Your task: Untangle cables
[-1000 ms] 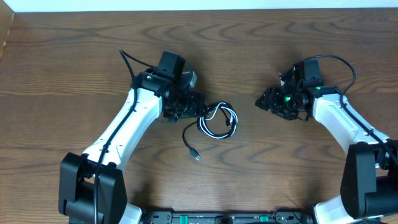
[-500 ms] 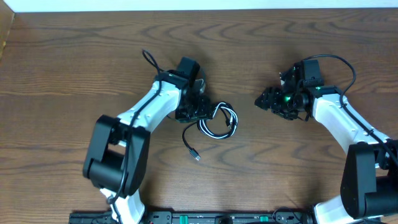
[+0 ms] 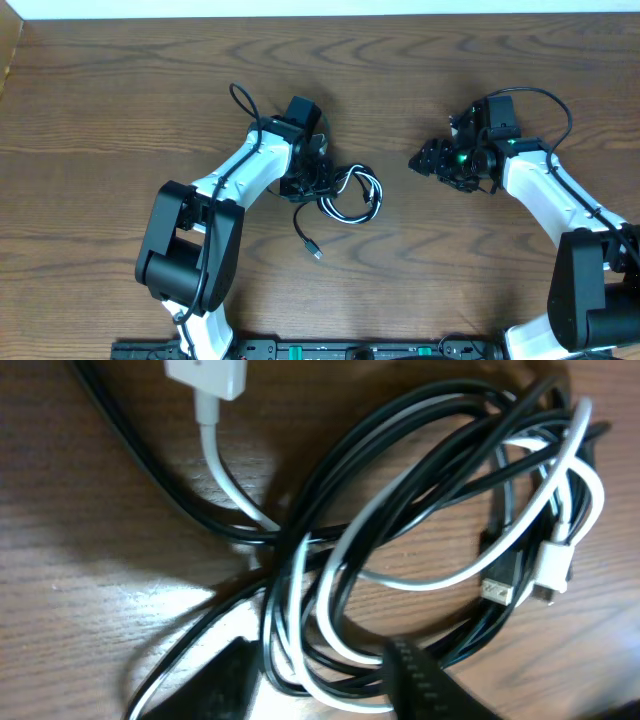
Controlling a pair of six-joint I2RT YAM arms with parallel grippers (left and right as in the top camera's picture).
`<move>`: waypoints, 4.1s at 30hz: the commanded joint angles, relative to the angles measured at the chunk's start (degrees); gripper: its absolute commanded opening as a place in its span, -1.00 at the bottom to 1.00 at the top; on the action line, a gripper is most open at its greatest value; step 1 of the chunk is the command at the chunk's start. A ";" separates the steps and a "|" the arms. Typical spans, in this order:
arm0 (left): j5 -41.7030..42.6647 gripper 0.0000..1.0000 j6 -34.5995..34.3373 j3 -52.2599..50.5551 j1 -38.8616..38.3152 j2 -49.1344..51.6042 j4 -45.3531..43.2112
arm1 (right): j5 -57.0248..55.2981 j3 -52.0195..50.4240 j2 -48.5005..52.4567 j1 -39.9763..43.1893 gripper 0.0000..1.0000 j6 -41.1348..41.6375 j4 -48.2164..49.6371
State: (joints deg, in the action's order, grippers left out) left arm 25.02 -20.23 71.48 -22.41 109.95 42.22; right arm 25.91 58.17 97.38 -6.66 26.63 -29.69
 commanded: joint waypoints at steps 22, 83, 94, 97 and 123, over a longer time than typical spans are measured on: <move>-3.76 -0.86 -7.54 -1.60 -3.91 -0.37 -4.87 | 9.70 0.66 -0.07 0.15 0.26 -4.72 2.54; 28.39 -0.85 -47.54 -0.42 7.30 -22.05 -46.60 | 2.38 0.66 -9.62 -3.50 0.27 -6.51 2.03; 28.44 -0.85 -68.63 -0.42 7.28 -22.05 -46.62 | 2.67 0.63 -9.62 -3.69 0.52 -30.12 3.96; 29.42 -0.85 -71.28 -0.42 7.30 -22.05 -46.64 | 3.37 0.63 -9.62 -4.35 0.52 -32.06 7.93; 29.73 -0.85 -80.83 -0.42 7.26 -22.10 -46.62 | 22.97 0.63 3.04 -9.16 0.58 5.29 42.21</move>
State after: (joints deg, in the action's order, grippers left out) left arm 53.87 -100.51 70.11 -15.42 88.97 -4.12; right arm 40.18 58.22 99.63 -15.42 28.14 11.94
